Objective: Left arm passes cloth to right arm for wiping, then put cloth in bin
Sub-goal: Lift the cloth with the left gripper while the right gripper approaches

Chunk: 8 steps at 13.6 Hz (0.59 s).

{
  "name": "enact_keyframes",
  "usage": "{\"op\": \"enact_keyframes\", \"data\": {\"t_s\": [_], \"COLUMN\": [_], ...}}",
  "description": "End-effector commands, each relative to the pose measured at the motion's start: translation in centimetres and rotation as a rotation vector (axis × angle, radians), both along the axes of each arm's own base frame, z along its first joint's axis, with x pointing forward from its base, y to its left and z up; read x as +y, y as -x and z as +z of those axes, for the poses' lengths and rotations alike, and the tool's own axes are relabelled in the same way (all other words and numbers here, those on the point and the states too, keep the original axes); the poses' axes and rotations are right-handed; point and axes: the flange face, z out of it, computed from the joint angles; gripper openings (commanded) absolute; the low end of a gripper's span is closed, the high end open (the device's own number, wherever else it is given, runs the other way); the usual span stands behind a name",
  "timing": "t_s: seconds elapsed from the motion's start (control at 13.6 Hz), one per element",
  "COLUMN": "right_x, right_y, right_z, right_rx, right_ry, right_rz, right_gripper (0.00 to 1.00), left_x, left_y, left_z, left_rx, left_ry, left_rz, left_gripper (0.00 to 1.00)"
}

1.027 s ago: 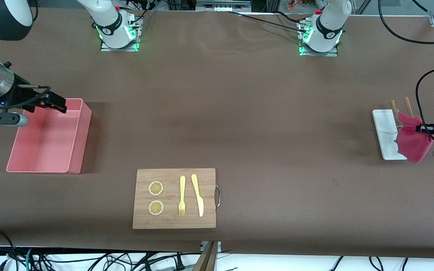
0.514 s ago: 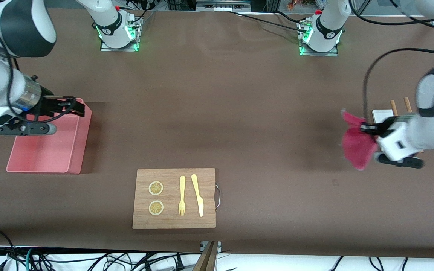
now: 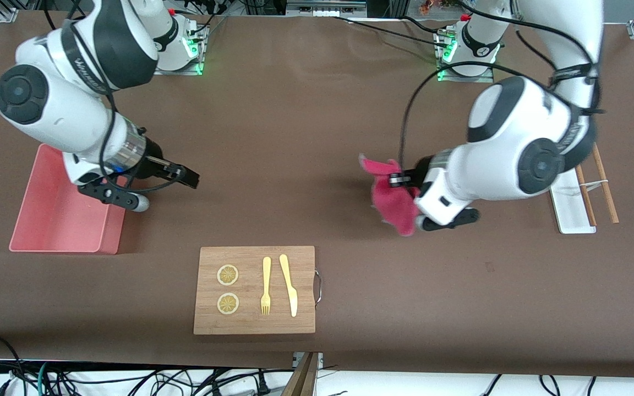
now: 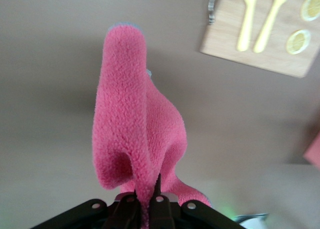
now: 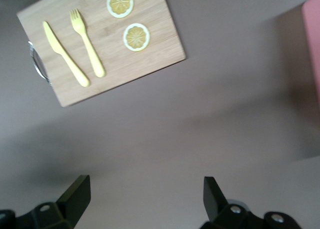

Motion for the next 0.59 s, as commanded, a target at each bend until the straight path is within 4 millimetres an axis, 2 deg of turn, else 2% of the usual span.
{"op": "enact_keyframes", "data": {"t_s": [0.0,0.29,0.37,0.51], "right_x": [3.1,8.4,9.6,11.2], "right_y": [0.1,0.9,1.2,1.8], "right_z": [0.1,-0.7,-1.2,-1.6], "right_rx": [0.008,0.012,0.025,0.038], "right_ry": [-0.078,-0.156,-0.155,-0.157], "right_rz": [-0.13,-0.27,-0.306,-0.354], "right_gripper": [1.0,1.0,1.0,1.0], "left_x": [-4.7,-11.5,-12.9,-14.2], "left_y": [-0.7,-0.3,-0.1,-0.2], "left_z": [-0.1,-0.2,-0.6,-1.4], "left_rx": [0.042,0.062,0.051,0.05], "left_ry": [0.122,0.341,0.369,0.416], "left_rz": [0.194,0.382,0.424,0.494], "left_gripper": [0.0,0.0,0.0,0.0]}}
